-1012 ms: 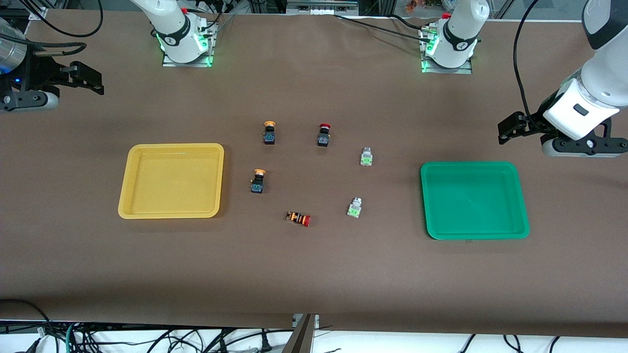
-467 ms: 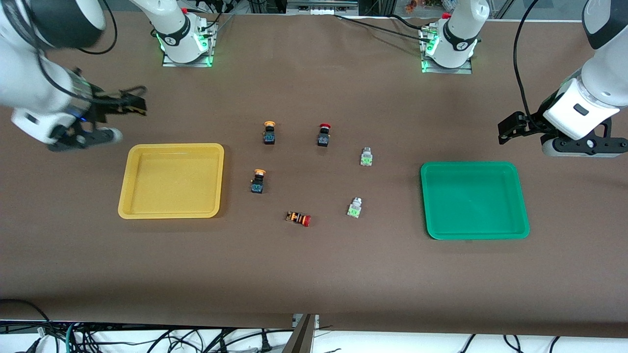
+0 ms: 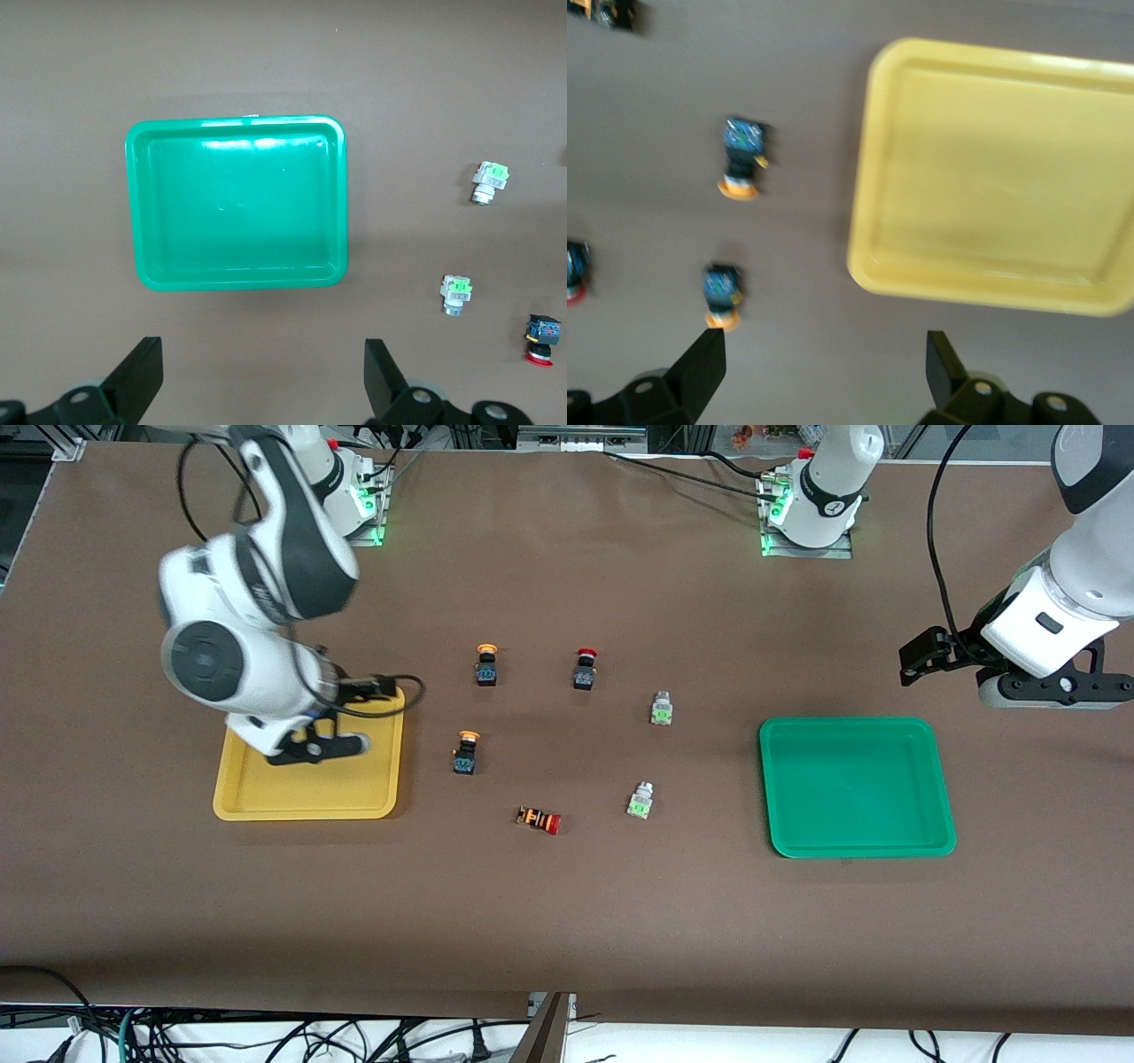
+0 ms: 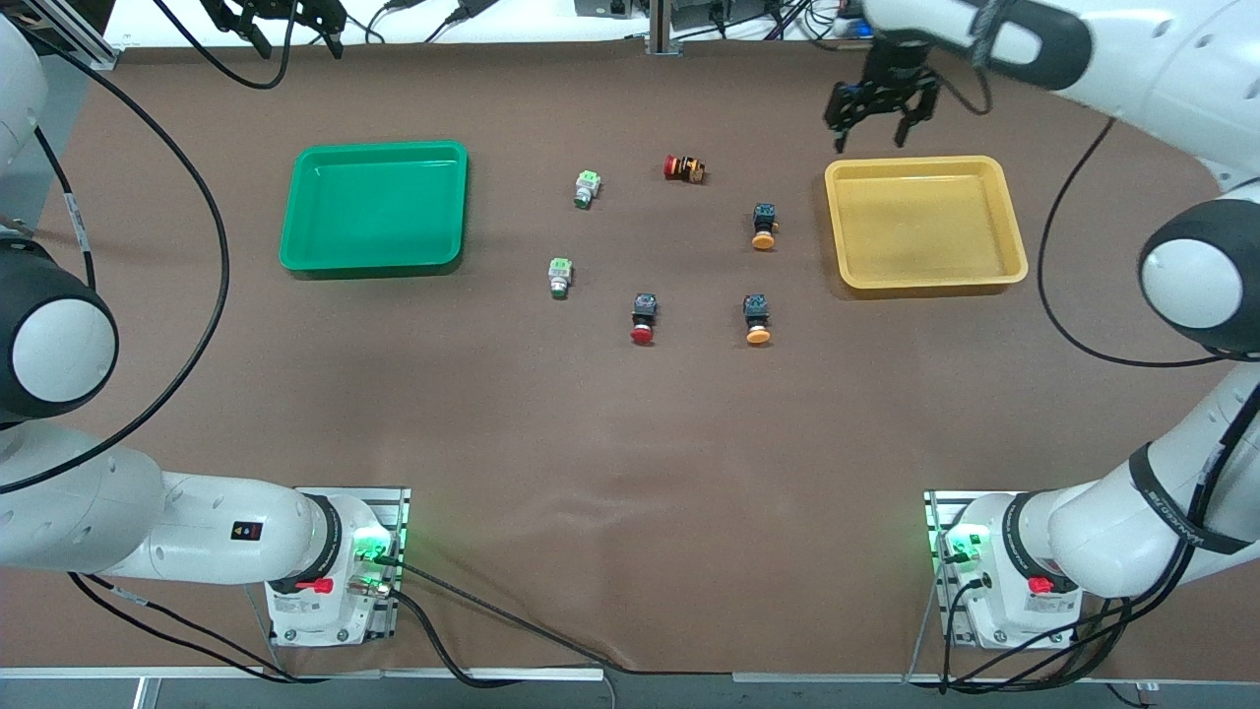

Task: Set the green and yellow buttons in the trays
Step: 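Reach the right gripper toward the black button beside the yellow tray, then lower and close the right gripper on the black orange-based button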

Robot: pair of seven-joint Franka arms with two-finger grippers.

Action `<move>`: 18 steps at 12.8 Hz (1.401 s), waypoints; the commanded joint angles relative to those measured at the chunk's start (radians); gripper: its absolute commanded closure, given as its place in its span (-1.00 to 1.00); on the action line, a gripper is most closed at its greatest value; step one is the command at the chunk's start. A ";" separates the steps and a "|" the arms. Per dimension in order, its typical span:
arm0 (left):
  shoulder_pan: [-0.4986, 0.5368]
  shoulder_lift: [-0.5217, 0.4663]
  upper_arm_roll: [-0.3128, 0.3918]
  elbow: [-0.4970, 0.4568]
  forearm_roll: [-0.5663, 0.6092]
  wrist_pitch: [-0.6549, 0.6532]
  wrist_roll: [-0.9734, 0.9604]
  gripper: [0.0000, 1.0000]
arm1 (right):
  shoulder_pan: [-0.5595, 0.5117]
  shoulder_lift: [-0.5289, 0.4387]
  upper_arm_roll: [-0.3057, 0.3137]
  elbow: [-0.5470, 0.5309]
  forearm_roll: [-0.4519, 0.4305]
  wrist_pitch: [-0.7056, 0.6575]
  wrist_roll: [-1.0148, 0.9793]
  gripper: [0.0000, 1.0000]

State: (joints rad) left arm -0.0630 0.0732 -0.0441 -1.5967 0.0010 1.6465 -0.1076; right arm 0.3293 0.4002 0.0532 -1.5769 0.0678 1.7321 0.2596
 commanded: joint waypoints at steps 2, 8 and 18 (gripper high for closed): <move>0.000 -0.015 -0.003 -0.006 0.021 0.003 0.011 -1.00 | 0.096 0.124 -0.009 0.009 0.001 0.205 0.203 -1.00; 0.000 -0.015 -0.005 -0.006 0.021 0.003 0.011 -1.00 | 0.149 0.275 -0.012 0.012 -0.035 0.466 0.297 -1.00; 0.000 -0.015 -0.003 -0.006 0.021 0.003 0.011 -1.00 | 0.148 0.350 -0.018 -0.009 -0.065 0.501 0.322 -1.00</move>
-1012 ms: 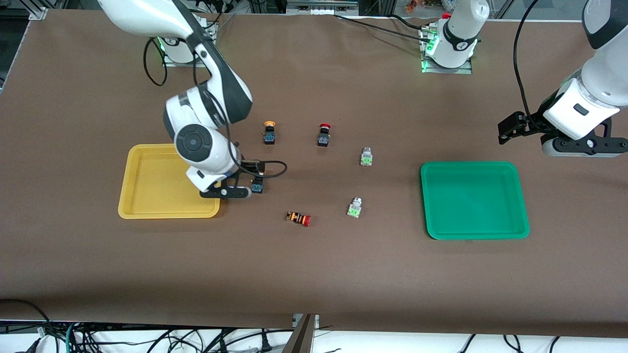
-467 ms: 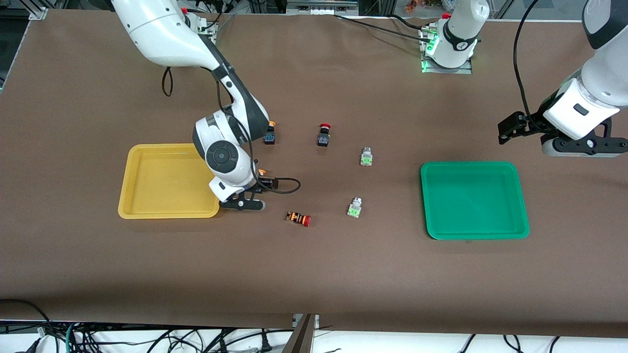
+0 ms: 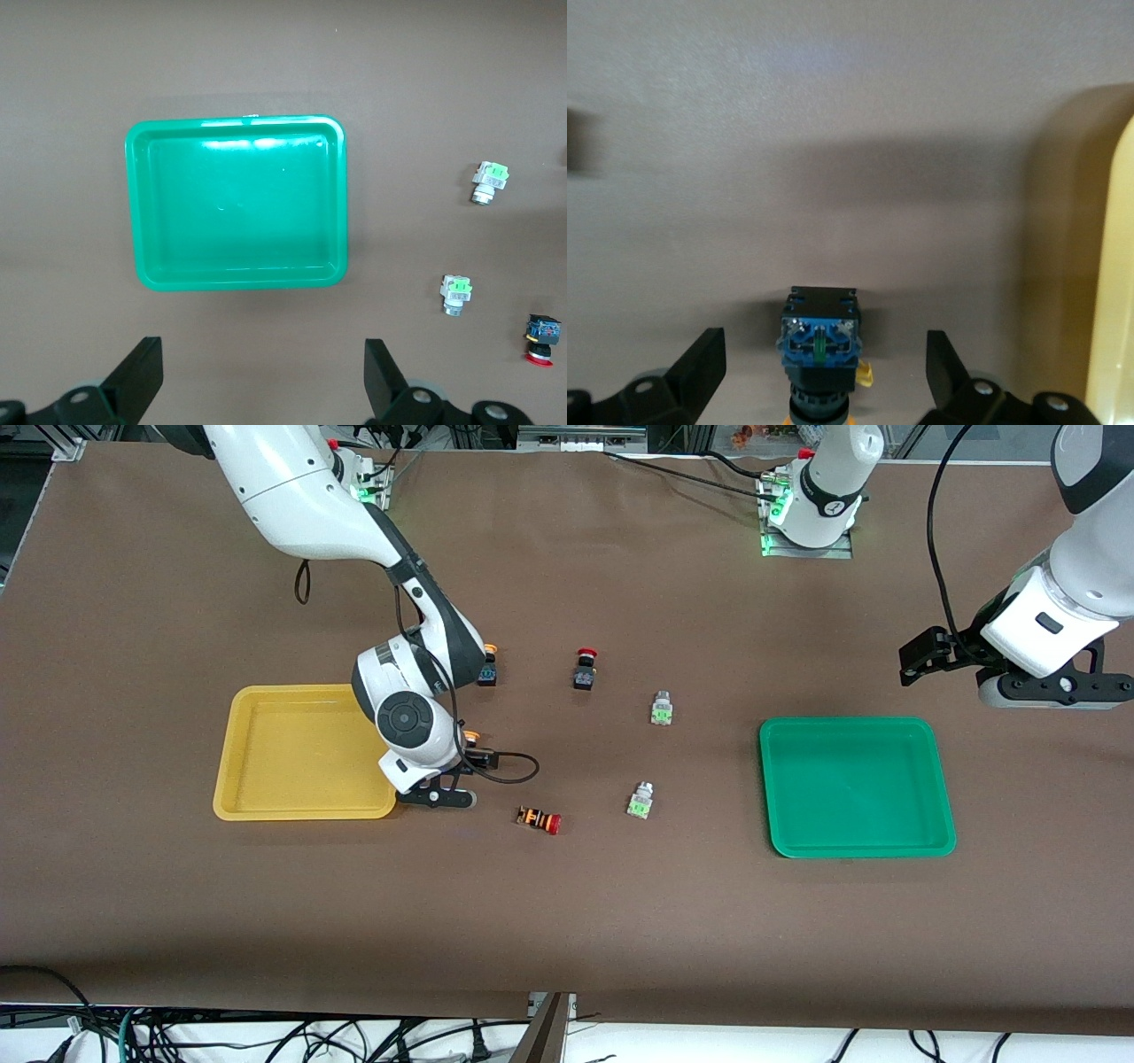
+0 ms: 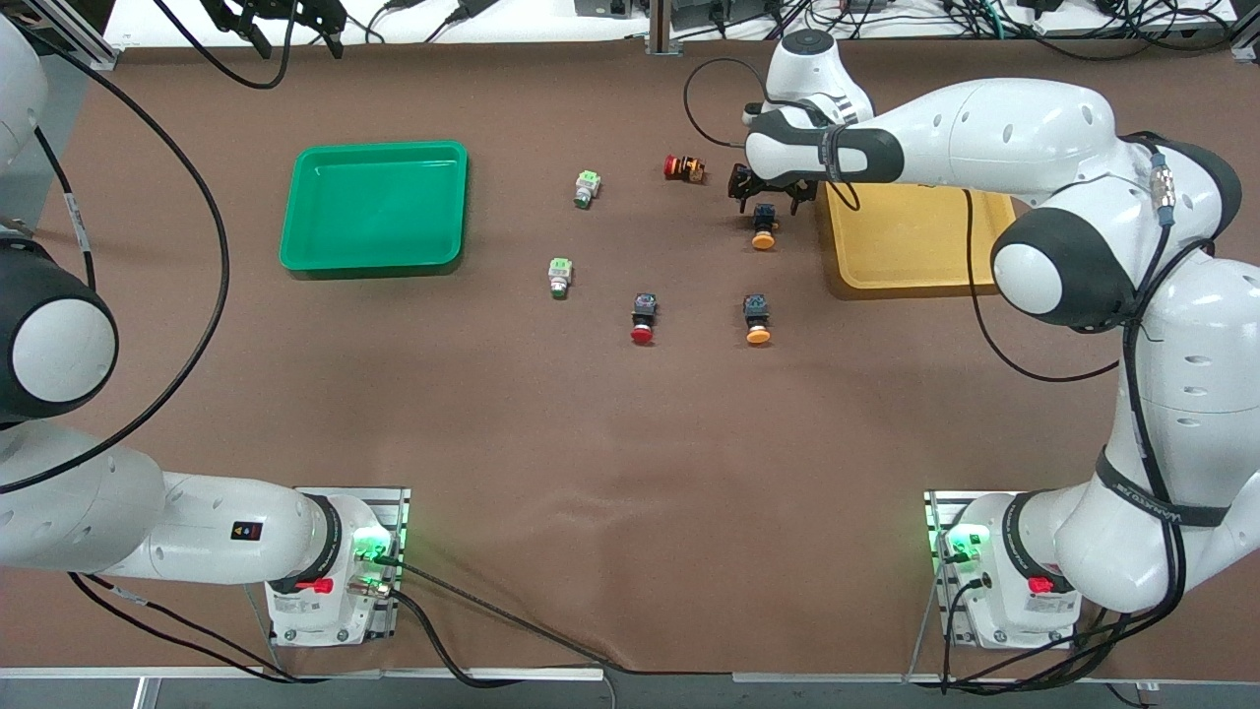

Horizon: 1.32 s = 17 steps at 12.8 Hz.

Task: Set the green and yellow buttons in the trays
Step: 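Carry the button into the yellow tray while the left gripper reaches green button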

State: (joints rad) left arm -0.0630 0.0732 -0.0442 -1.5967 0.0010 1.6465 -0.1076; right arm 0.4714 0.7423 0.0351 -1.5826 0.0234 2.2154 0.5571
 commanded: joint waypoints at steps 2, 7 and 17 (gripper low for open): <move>0.000 -0.015 -0.005 -0.006 0.021 0.003 0.011 -1.00 | 0.006 0.028 0.000 -0.004 -0.020 0.044 0.021 -0.63; -0.001 -0.010 -0.003 -0.006 0.017 0.004 0.022 -1.00 | -0.003 0.019 -0.001 0.007 -0.019 0.037 -0.003 1.00; -0.208 0.218 -0.005 -0.018 -0.016 0.122 -0.087 -1.00 | -0.129 -0.093 -0.210 0.030 -0.019 -0.342 -0.577 1.00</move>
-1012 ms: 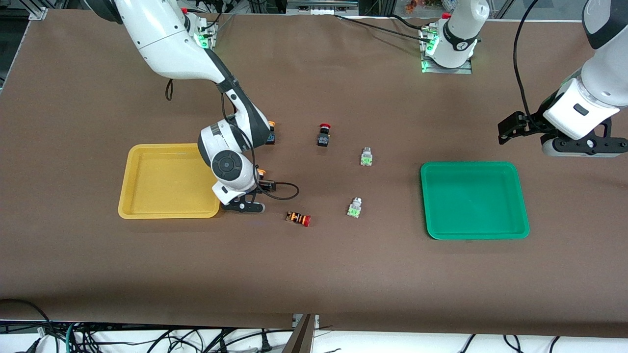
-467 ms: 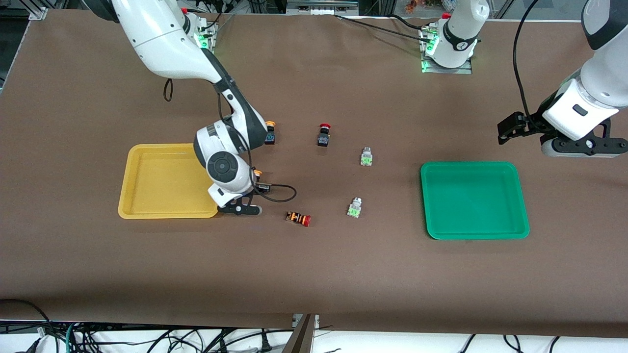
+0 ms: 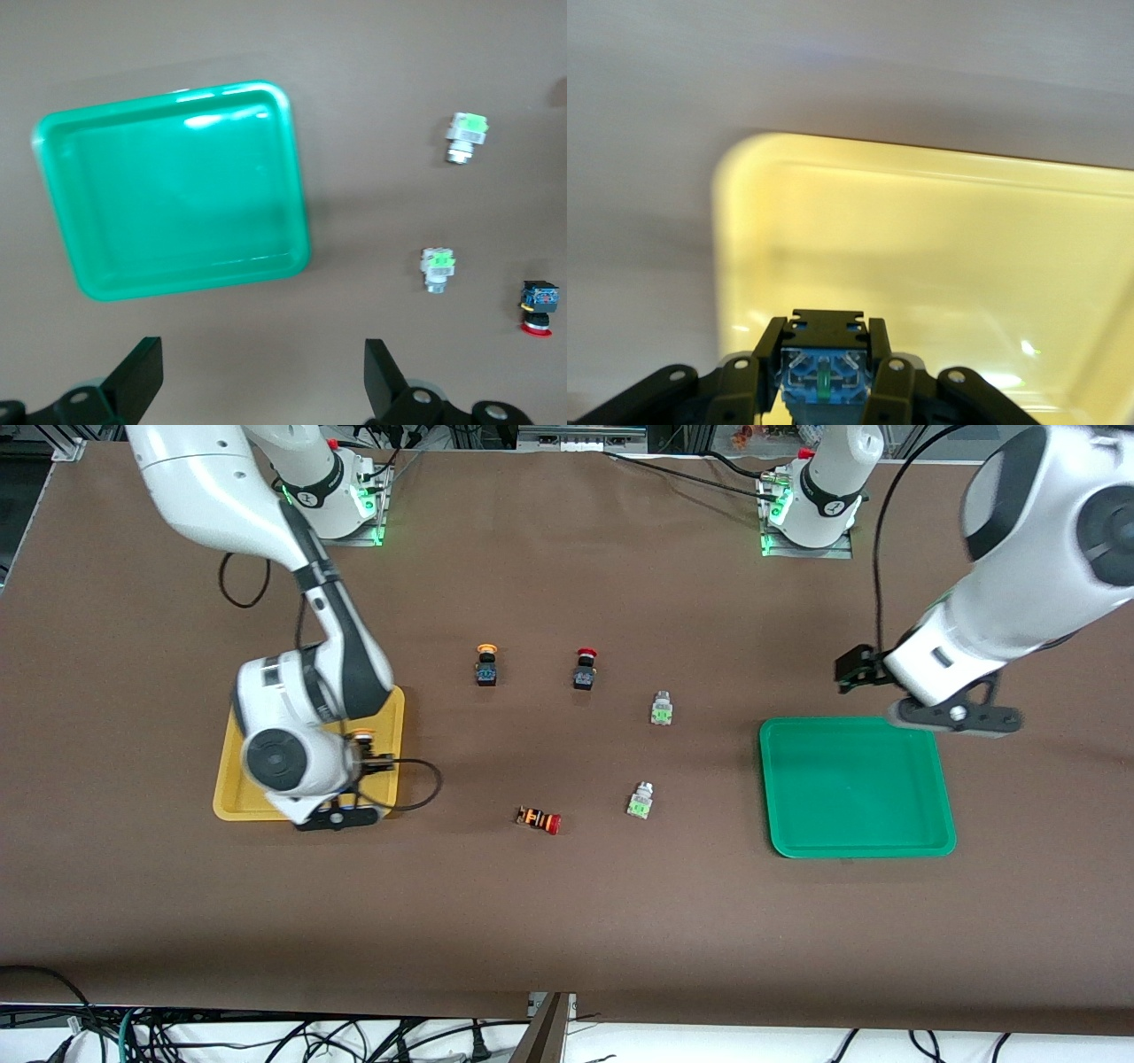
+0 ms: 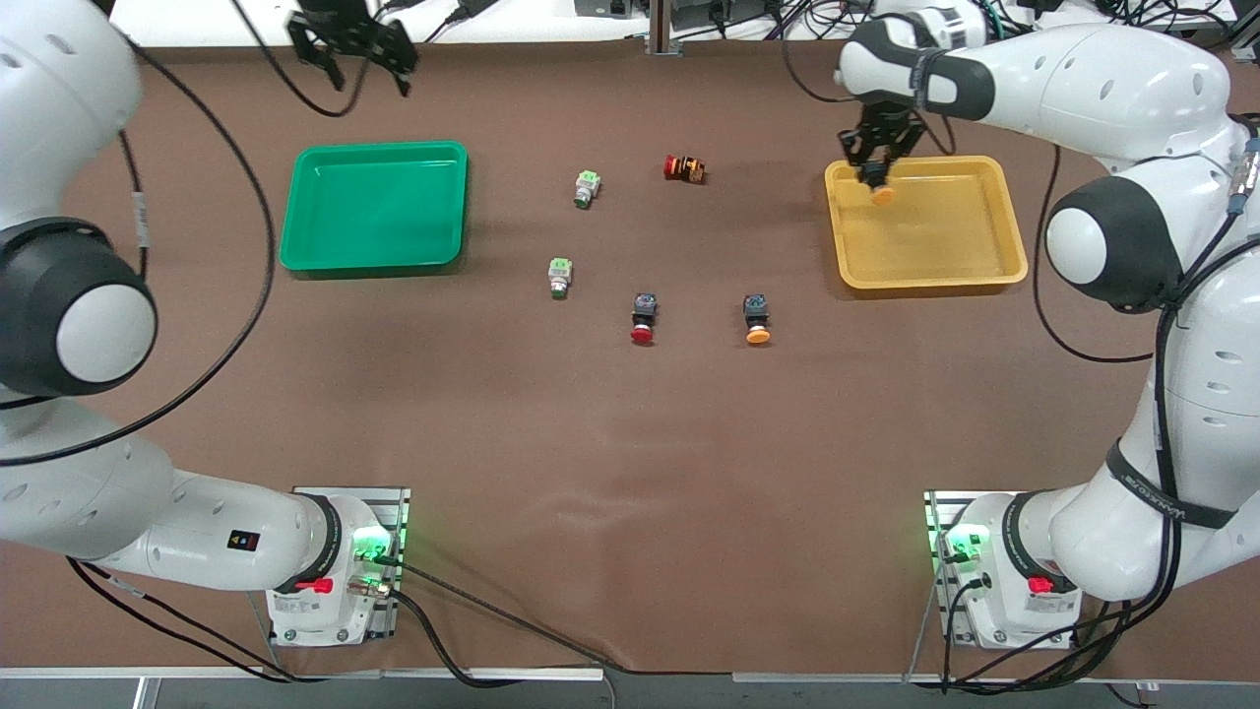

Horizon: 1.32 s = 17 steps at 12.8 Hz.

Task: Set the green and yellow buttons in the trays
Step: 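Carry the button into the yellow tray while the left gripper reaches green button, then release the black button in the tray while the left gripper grasps green button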

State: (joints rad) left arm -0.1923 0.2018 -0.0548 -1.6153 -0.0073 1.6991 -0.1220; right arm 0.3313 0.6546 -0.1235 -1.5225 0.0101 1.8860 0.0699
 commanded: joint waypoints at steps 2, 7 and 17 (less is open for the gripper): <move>-0.177 0.169 0.006 -0.008 -0.008 0.135 -0.209 -1.00 | -0.029 -0.001 -0.074 -0.062 -0.006 -0.001 -0.191 1.00; -0.344 0.199 0.007 -0.348 -0.004 0.554 -0.327 -1.00 | -0.147 0.028 -0.074 -0.111 -0.001 0.059 -0.245 1.00; -0.421 0.353 0.007 -0.380 0.069 0.758 -0.332 -0.77 | -0.068 -0.020 0.018 -0.025 0.013 -0.117 -0.222 -1.00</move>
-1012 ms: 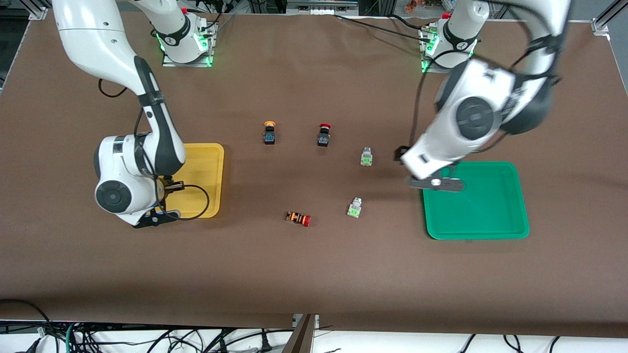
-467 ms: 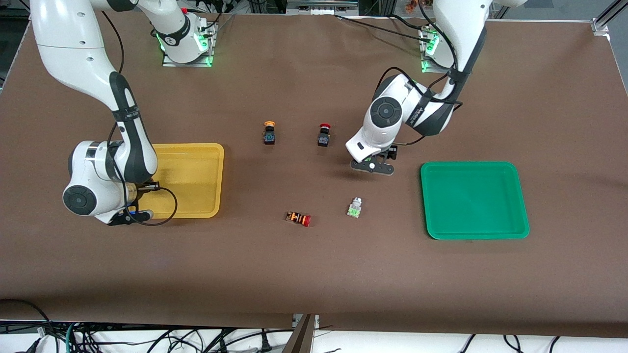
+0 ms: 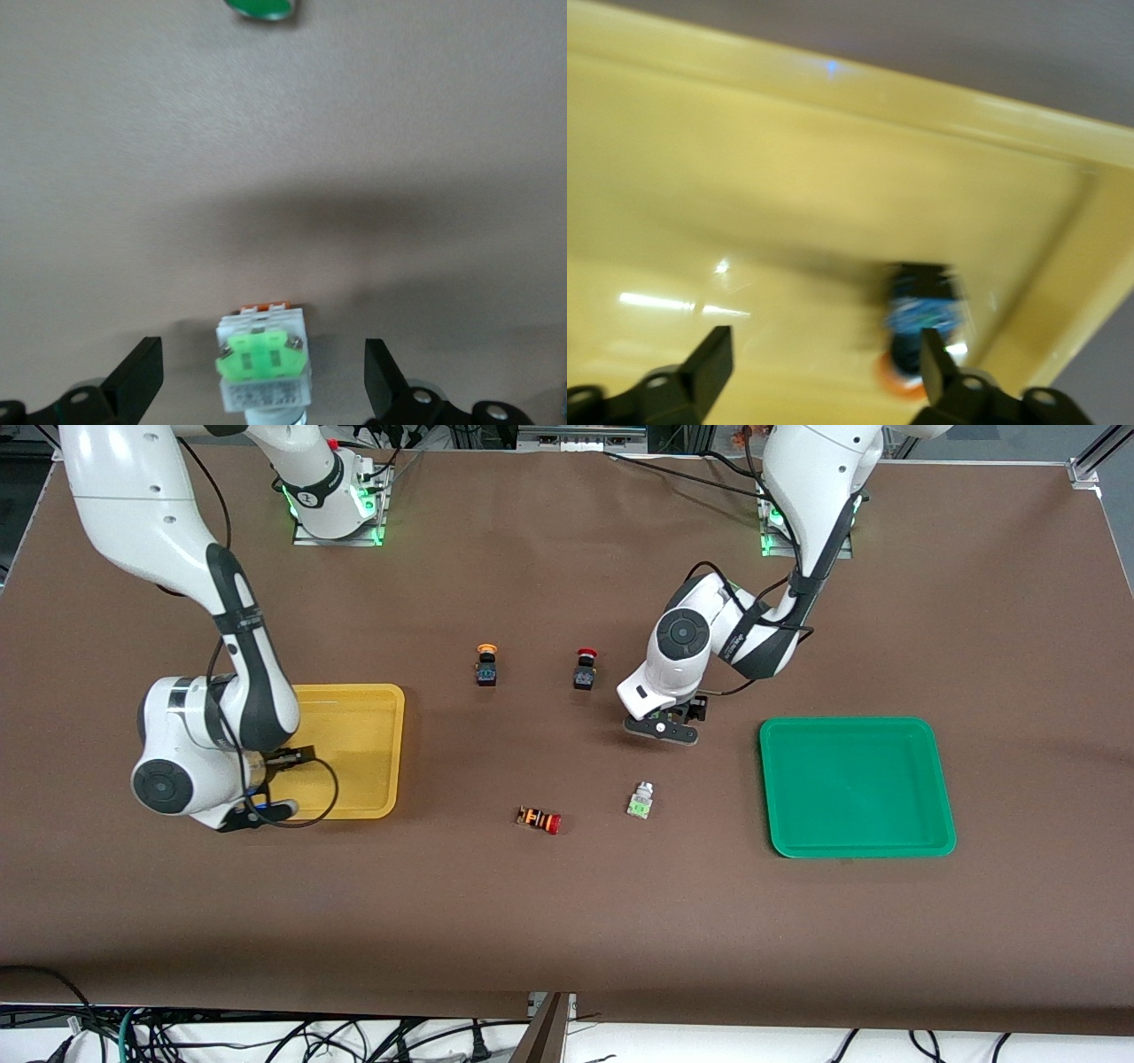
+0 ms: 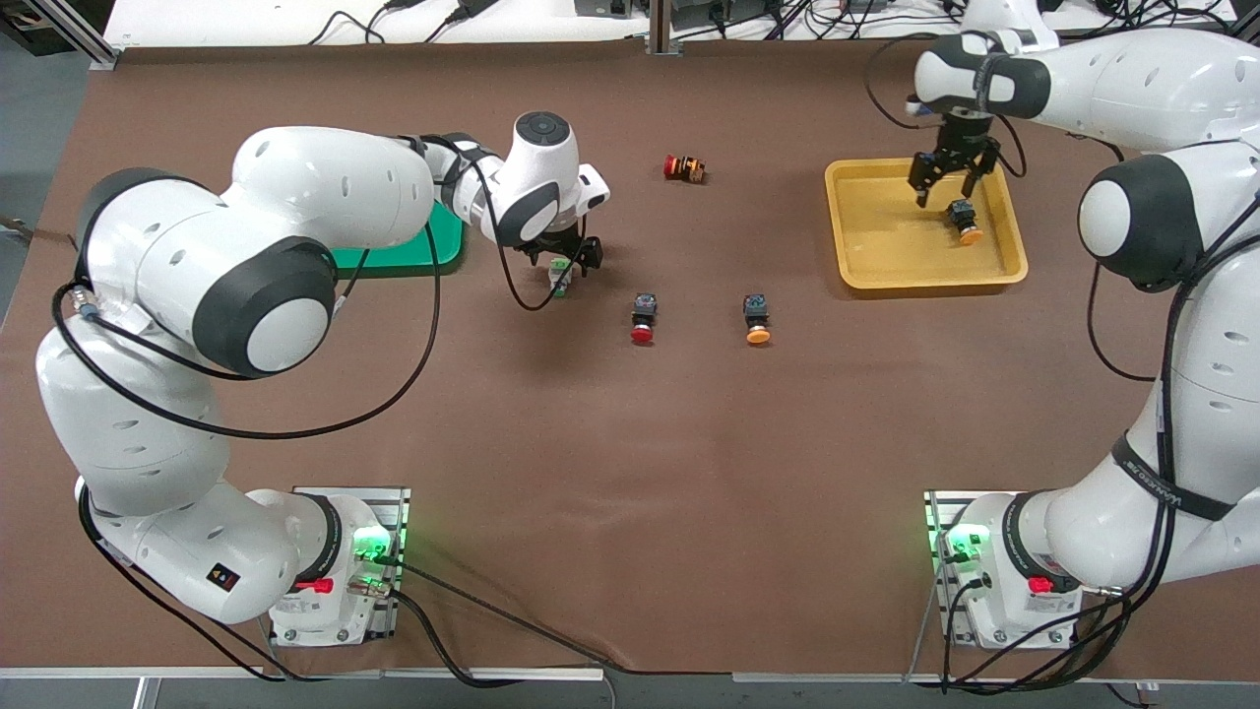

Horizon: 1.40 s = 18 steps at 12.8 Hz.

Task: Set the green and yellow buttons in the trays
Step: 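Release the black button in the tray while the left gripper grasps green button, then grasp the second black button while the left gripper drops green button in tray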

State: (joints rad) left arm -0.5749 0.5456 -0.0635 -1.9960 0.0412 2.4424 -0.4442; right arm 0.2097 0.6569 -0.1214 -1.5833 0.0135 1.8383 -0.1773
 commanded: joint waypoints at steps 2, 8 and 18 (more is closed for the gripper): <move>-0.039 0.019 0.016 0.002 0.020 0.015 -0.005 0.21 | 0.098 -0.026 0.052 0.039 0.049 -0.067 0.065 -1.00; 0.019 -0.061 0.030 0.086 0.020 -0.222 0.118 0.99 | 0.269 -0.130 0.155 -0.122 0.063 0.059 0.519 -1.00; 0.395 0.060 0.024 0.267 0.226 -0.231 0.610 0.99 | 0.274 -0.178 0.350 -0.451 0.059 0.427 0.799 -1.00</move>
State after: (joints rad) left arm -0.1931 0.5455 -0.0219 -1.7477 0.2393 2.1681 0.1453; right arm 0.4935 0.5417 0.2058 -1.9629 0.0658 2.2457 0.6076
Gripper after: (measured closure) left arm 0.586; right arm 0.000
